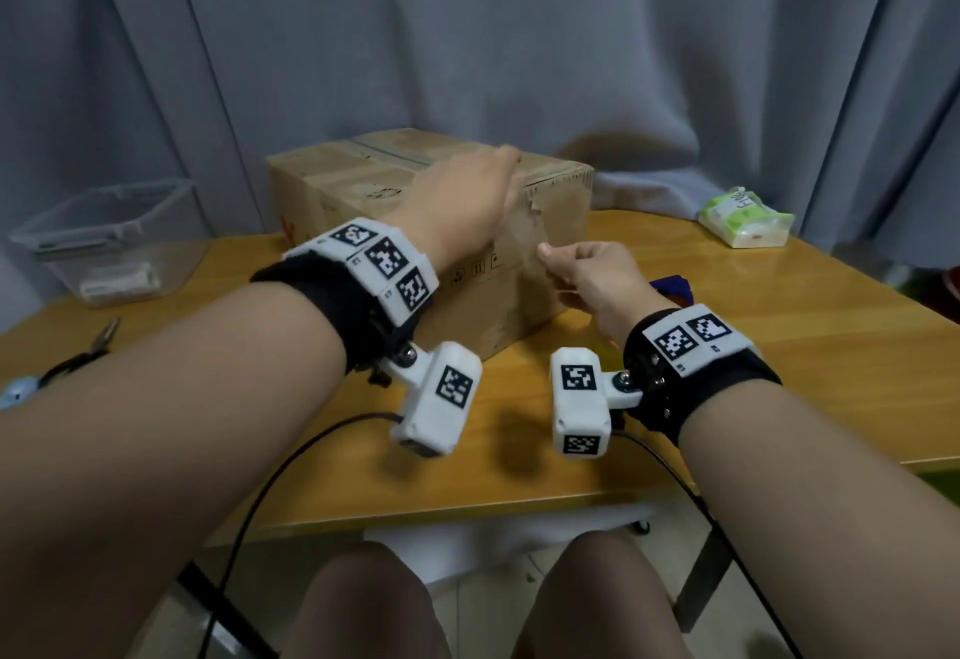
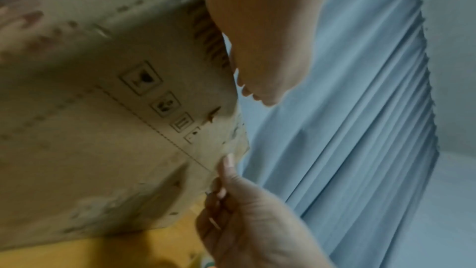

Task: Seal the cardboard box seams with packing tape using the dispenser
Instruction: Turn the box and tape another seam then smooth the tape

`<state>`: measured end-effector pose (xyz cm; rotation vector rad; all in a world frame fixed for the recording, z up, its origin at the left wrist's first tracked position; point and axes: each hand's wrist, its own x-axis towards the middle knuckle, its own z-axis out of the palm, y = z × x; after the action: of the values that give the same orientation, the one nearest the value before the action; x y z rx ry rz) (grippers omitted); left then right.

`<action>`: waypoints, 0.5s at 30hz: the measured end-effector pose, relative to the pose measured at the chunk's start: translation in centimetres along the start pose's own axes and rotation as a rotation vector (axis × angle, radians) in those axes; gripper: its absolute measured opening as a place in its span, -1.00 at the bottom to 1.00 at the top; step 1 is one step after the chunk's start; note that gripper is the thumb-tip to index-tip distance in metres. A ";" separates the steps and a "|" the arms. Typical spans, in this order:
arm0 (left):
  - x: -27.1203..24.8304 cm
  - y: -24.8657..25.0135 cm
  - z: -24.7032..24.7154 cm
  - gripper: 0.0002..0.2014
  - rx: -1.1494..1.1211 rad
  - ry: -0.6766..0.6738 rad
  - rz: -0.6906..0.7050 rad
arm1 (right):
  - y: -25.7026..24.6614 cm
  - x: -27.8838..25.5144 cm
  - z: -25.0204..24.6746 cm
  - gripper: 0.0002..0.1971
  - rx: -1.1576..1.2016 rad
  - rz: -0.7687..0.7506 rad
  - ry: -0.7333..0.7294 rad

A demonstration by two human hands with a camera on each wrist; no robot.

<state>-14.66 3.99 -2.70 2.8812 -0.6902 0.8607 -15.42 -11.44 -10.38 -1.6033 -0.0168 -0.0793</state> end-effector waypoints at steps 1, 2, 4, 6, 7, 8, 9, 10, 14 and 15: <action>0.6 -0.2 0.3 -0.60 0.022 -0.080 -0.019 | 0.1 0.1 0.2 -0.82 -0.021 -0.010 0.008; 1.1 -0.4 0.7 -0.57 0.052 -0.150 -0.018 | 0.3 0.3 0.5 -0.81 -0.034 -0.025 0.018; 1.5 -0.8 1.3 -0.55 0.078 -0.202 -0.002 | 0.9 0.4 0.7 -0.79 -0.069 -0.069 0.043; 1.6 -1.1 1.7 -0.55 0.070 -0.186 0.004 | 0.9 0.2 0.3 -0.78 -0.111 -0.144 0.080; 1.7 -1.3 1.8 -0.55 0.061 -0.177 0.001 | 0.7 0.0 -0.1 -0.78 -0.122 -0.189 0.097; 1.8 -1.4 2.0 -0.54 0.057 -0.169 -0.002 | 0.4 -0.2 -0.6 -0.79 -0.129 -0.230 0.108; 2.0 -1.4 2.1 -0.54 0.056 -0.162 -0.001 | 0.1 -0.3 -1.0 -0.79 -0.141 -0.260 0.109; 2.1 -1.5 2.1 -0.54 0.058 -0.155 0.000 | -0.2 -0.4 -1.3 -0.79 -0.161 -0.275 0.100; 1.8 -1.2 1.9 -0.54 0.090 -0.131 0.002 | -0.1 -0.2 -1.1 -0.76 -0.200 -0.197 0.040; 1.7 -1.0 1.7 -0.54 0.107 -0.123 0.007 | 0.0 -0.1 -0.8 -0.77 -0.192 -0.159 0.031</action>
<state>-12.05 3.93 -3.18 3.0501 -0.6845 0.7484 -15.59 -12.21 -10.35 -1.7901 -0.1155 -0.2355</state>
